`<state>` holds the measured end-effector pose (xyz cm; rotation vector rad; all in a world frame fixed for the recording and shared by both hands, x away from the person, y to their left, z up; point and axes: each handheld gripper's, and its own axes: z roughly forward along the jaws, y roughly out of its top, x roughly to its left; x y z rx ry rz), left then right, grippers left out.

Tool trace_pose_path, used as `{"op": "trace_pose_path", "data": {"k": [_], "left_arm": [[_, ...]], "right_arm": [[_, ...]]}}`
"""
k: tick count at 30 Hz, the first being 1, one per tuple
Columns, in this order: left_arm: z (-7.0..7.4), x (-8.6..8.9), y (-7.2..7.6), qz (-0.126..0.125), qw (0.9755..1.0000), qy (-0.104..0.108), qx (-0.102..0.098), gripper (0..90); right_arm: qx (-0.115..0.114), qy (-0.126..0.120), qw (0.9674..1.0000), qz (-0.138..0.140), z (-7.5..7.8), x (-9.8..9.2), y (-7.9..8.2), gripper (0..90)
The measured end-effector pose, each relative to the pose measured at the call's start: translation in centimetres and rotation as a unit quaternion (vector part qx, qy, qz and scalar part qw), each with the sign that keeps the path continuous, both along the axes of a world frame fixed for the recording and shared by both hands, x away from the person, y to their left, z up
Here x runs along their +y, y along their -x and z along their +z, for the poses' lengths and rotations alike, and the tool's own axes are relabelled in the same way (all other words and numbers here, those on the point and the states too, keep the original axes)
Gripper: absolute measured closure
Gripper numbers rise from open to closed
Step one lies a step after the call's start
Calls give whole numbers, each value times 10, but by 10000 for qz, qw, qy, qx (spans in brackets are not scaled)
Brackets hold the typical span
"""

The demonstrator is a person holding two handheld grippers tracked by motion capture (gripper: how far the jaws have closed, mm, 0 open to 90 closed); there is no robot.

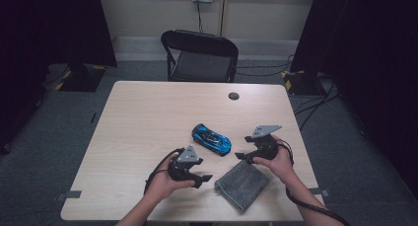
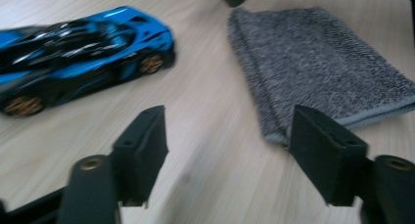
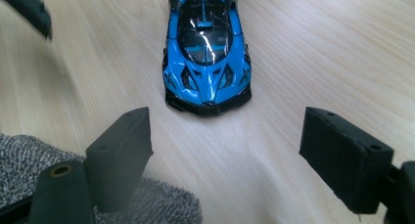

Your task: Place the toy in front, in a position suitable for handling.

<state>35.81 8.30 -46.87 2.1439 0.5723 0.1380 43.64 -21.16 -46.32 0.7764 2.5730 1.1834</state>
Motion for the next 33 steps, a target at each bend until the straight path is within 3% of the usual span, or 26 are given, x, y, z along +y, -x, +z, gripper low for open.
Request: {"op": "trace_pose_path", "data": {"k": [3, 6, 8, 10, 15, 16, 19, 22, 23, 25, 26, 29, 33], "left_arm": [[-5, -14, 2, -217, 9997, -41, 57, 402], [-7, -26, 4, -297, 9993, 45, 237, 418], [-9, -33, 4, -363, 9991, -21, 215, 430], [-12, -39, 3, -441, 9985, -39, 318, 449], [-17, -47, 2, -363, 9982, -173, 452, 461], [-20, -49, 2, -341, 9976, -201, 571, 467], [-21, -50, 2, -446, 9967, -283, 619, 548], [-22, -47, 2, -509, 9955, -239, 762, 678], [-21, -46, 2, -534, 9952, -274, 771, 744], [-19, -45, 2, -548, 9945, -365, 815, 792], [-15, -39, 1, -590, 9929, -508, 899, 806], [-11, -28, 2, -698, 9916, -614, 895, 815], [-11, -3, 2, -750, 9914, -589, 897, 812]], "right_arm": [[14, 16, 10000, 0, 0, 0, -1, 191], [36, 3, 10000, 5, -1, 1, -3, 193], [68, -19, 10000, -10, -1, 2, -4, 197], [68, -15, 10000, -10, -2, 3, -6, 196], [56, -70, 10000, -33, -2, 6, -7, 196], [42, -81, 10000, -36, -1, 7, -8, 196], [24, -25, 10000, -33, -2, 7, -9, 194], [24, -28, 10000, -60, -2, 8, -10, 194], [16, -31, 10000, -57, -2, 9, -11, 193], [19, -38, 10000, -58, -1, 10, -11, 194], [7, -43, 10000, -55, -1, 10, -11, 194], [-2, -26, 10000, -38, -1, 11, -10, 194], [1, -17, 10000, -47, 0, 12, -11, 197]]}}
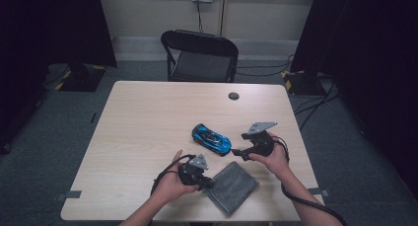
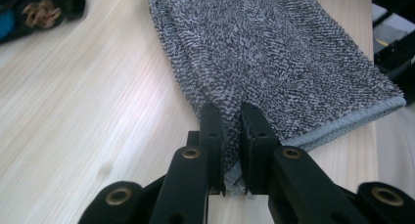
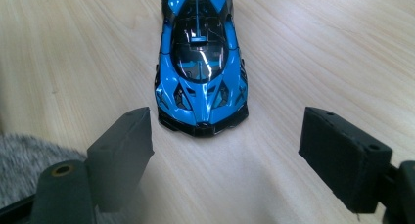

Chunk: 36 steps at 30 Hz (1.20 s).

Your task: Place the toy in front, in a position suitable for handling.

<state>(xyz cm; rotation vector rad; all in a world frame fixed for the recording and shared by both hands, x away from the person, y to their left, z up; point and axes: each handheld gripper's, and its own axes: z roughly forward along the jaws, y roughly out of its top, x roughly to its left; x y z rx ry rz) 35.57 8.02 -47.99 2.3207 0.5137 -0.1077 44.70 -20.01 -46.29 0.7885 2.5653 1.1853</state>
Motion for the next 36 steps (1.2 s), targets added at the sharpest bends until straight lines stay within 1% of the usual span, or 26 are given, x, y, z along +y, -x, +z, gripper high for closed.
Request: {"op": "trace_pose_path", "data": {"k": [3, 5, 6, 7, 9, 10, 11, 12, 13, 14, 17, 20, 23, 24, 25, 26, 27, 28, 29, 30, 31, 32, 33, 34, 35, 36], "left_arm": [[0, 22, 0, 171, 9998, 11, 92, 809], [0, 38, 1, 276, 9995, 15, 127, 809], [1, 48, 1, 333, 9994, -5, 136, 809], [1, 54, 2, 351, 9993, -22, 124, 809], [0, 69, 3, 473, 9988, -36, 142, 809], [0, 74, 3, 511, 9986, -49, 135, 809], [0, 74, 3, 511, 9986, -49, 135, 809], [1, 82, 4, 568, 9983, -70, 122, 809], [1, 92, 4, 666, 9976, -122, 105, 809], [2, 98, 4, 729, 9972, -139, 105, 809], [1, 111, 2, 920, 9956, -125, 78, 809], [0, 126, -2, 1166, 9931, -93, 76, 809], [-1, 133, -4, 1330, 9911, -39, 61, 798], [-1, 134, -4, 1382, 9904, 23, 20, 771], [-3, 135, -4, 1474, 9889, 110, -114, 713], [-3, 135, -4, 1474, 9889, 110, -114, 570], [-3, 134, -5, 1610, 9865, 202, -232, 470], [-1, 132, -5, 1676, 9850, 313, -255, 420], [1, 130, -5, 1697, 9842, 421, -281, 394], [5, 127, -6, 1681, 9840, 503, -322, 380], [5, 127, -6, 1681, 9840, 503, -322, 355], [8, 123, -5, 1676, 9837, 536, -358, 355], [13, 114, -5, 1633, 9838, 561, -475, 323], [15, 110, -6, 1613, 9838, 610, -495, 311], [16, 106, -6, 1609, 9837, 648, -476, 301], [16, 102, -7, 1608, 9839, 677, -392, 298]], "right_arm": [[-18, -7, 10000, -30, 0, -1, 0, 197], [-55, 44, 10000, -60, 0, 0, 0, 194], [-58, 71, 9999, -70, 0, 1, 0, 194], [-78, 102, 9999, -106, 0, 2, 0, 187], [-66, 91, 9999, -114, -2, 4, 0, 178], [-63, 111, 9999, -110, -3, 7, 1, 178], [-63, 111, 9999, -110, -3, 7, 1, 178], [-69, 129, 9998, -109, -4, 9, 1, 179], [-80, 197, 9997, -142, -7, 13, 1, 178], [-66, 185, 9997, -151, -8, 15, 1, 178], [-103, 209, 9995, -211, -12, 21, 0, 163], [-123, 349, 9991, -194, -17, 27, -2, 151], [-150, 416, 9989, -160, -22, 33, -6, 151], [-140, 383, 9990, -155, -23, 35, -7, 152], [-118, 357, 9992, -158, -25, 36, -7, 151], [-116, 383, 9991, -170, -27, 37, -8, 149], [-114, 385, 9991, -167, -29, 38, -9, 141], [-97, 360, 9992, -141, -30, 39, -9, 147], [-64, 306, 9994, -140, -31, 39, -10, 148], [-68, 312, 9994, -138, -32, 40, -11, 148], [-68, 312, 9994, -138, -32, 40, -11, 148], [-56, 322, 9994, -93, -33, 41, -11, 149], [-74, 360, 9993, -66, -35, 43, -9, 148], [-96, 369, 9993, -58, -35, 43, -9, 148], [-93, 360, 9993, -62, -36, 44, -8, 149], [-107, 363, 9993, -59, -36, 45, -8, 149]]}}
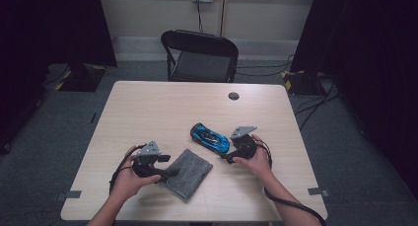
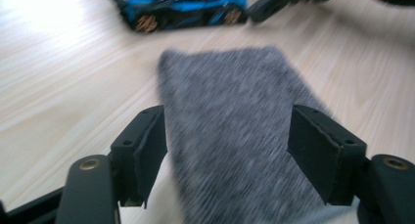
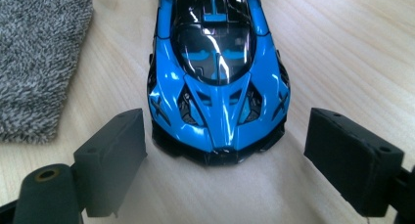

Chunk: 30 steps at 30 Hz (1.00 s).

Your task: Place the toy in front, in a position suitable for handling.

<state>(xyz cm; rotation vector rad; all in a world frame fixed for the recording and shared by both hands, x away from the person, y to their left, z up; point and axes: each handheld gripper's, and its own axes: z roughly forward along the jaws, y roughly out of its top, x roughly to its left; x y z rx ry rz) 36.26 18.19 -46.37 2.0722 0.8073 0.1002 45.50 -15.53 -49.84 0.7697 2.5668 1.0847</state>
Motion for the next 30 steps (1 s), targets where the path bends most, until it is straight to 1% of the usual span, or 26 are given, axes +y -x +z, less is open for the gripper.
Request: {"op": "trace_pose_path", "data": {"k": [2, 4, 6, 7, 8, 9, 11, 12, 13, 14, 15, 16, 18, 19, 20, 21, 26, 29, 30], "left_arm": [[-1, -7, -2, -51, 9999, 107, 109, 298], [-2, -13, -4, -108, 9999, 21, 32, 299], [-4, -18, -6, -110, 9999, 63, 55, 297], [-4, -20, -7, -111, 9999, 89, 67, 294], [-5, -21, -8, -143, 9999, 38, 69, 293], [-6, -24, -8, -135, 9999, -16, 42, 289], [-8, -27, -8, -69, 10000, 28, 13, 281], [-9, -29, -7, -22, 10000, 68, 2, 277], [-10, -30, -6, -36, 10000, 27, -23, 276], [-10, -30, -6, -36, 10000, 27, -23, 276], [-12, -33, -5, -61, 10000, 13, -31, 276], [-12, -34, -4, -56, 10000, 19, -34, 276], [-13, -34, -4, -55, 10000, 25, -61, 278], [-14, -35, -3, -38, 9999, 1, -111, 277], [-14, -35, -3, -38, 9999, 1, -111, 277], [-15, -36, -2, 3, 9999, -5, -144, 277], [-15, -37, 0, 118, 9998, -64, -170, 273], [-17, -41, 3, 140, 9997, -154, -139, 268], [-19, -43, 4, 127, 9995, -222, -159, 268]], "right_arm": [[-38, -9, 10000, -51, 1, 2, 0, 149], [-35, -41, 10000, -47, 2, 4, -2, 148], [-56, -25, 10000, 2, 3, 7, -4, 148], [-90, 35, 9999, 53, 3, 9, -5, 148], [-114, 89, 9999, 31, 2, 12, -6, 149], [-98, 78, 9999, 25, 2, 13, -7, 148], [-73, 93, 9999, 29, 0, 16, -9, 149], [-106, 102, 9999, 56, -2, 17, -9, 146], [-134, 11, 9999, 53, -5, 18, -9, 145], [-21, -78, 10000, 49, -6, 18, -9, 145], [53, -103, 9999, 57, -6, 19, -10, 144], [37, -97, 9999, 42, -6, 20, -9, 145], [99, -110, 9999, -47, -6, 19, -9, 147], [73, -107, 9999, -58, -6, 19, -8, 162], [65, -120, 9999, -33, -6, 19, -7, 195], [37, -158, 9998, -108, -6, 18, -6, 244], [-40, -151, 9998, -154, -6, 17, -2, 249], [-3, -165, 9997, -198, -6, 15, 1, 251], [0, -172, 9997, -189, -6, 14, 1, 251]]}}
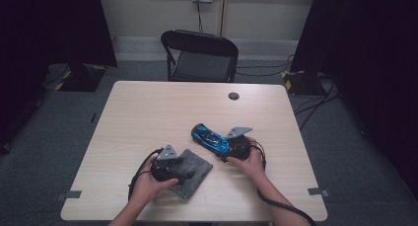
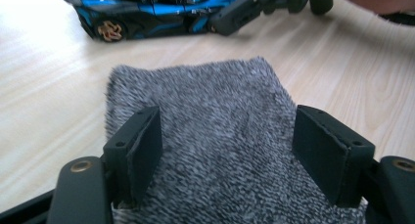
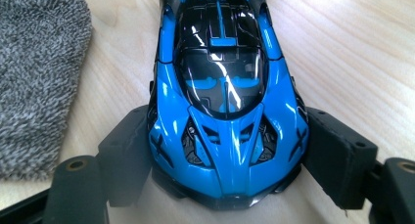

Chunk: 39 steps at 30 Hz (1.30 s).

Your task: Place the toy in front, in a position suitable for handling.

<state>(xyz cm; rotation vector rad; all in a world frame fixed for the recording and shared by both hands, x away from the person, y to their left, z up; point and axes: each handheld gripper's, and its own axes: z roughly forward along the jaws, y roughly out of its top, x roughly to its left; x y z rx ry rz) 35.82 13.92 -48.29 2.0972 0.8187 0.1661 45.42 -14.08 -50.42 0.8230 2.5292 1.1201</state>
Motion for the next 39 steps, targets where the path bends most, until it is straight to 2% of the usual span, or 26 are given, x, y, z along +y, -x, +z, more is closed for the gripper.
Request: {"op": "trace_pose_path", "data": {"k": [1, 5, 9, 13, 16, 18, 24, 26, 28, 31, 34, 35, 37, 39], "left_arm": [[-1, -1, 0, -5, 10000, -69, -15, 270], [-5, -1, -2, 9, 10000, -46, 18, 276], [-5, -2, -3, -15, 10000, -92, -11, 279], [-9, -2, -5, -67, 9999, -111, -45, 284], [-9, -1, -5, -54, 9999, -84, -46, 294], [-8, -2, -3, -66, 9999, -98, -66, 278], [-10, -6, 0, -28, 9990, -365, -263, 270], [-14, -8, 2, -153, 9970, -574, -505, 268], [-17, -11, 6, -150, 9954, -652, -687, 267], [-18, -12, 8, -85, 9952, -672, -702, 268], [-18, -12, 8, -74, 9957, -647, -658, 332], [-18, -10, 8, 49, 9959, -592, -687, 444], [-18, -8, 8, 30, 9956, -576, -732, 627], [-16, -8, 8, 42, 9954, -643, -703, 689]], "right_arm": [[22, -6, 10000, -1, 0, -1, 0, 250], [54, -12, 10000, 14, 0, -1, -2, 236], [118, 60, 9999, -32, -1, 5, -6, 129], [115, 60, 9999, -8, -1, 11, -7, 149], [53, -14, 10000, 35, 0, 8, -7, 241], [54, -19, 10000, 60, 0, 6, -7, 242], [50, -13, 10000, 37, 0, 6, -6, 241], [46, -14, 10000, 35, 0, 5, -6, 241], [53, -14, 10000, 30, 0, 5, -5, 242], [55, -14, 10000, 29, 0, 5, -5, 241], [55, -14, 10000, 28, 0, 5, -5, 241], [53, -13, 10000, 29, 0, 5, -5, 241], [54, -15, 10000, 25, 0, 5, -5, 241], [55, -16, 10000, 25, 0, 5, -5, 241]]}}
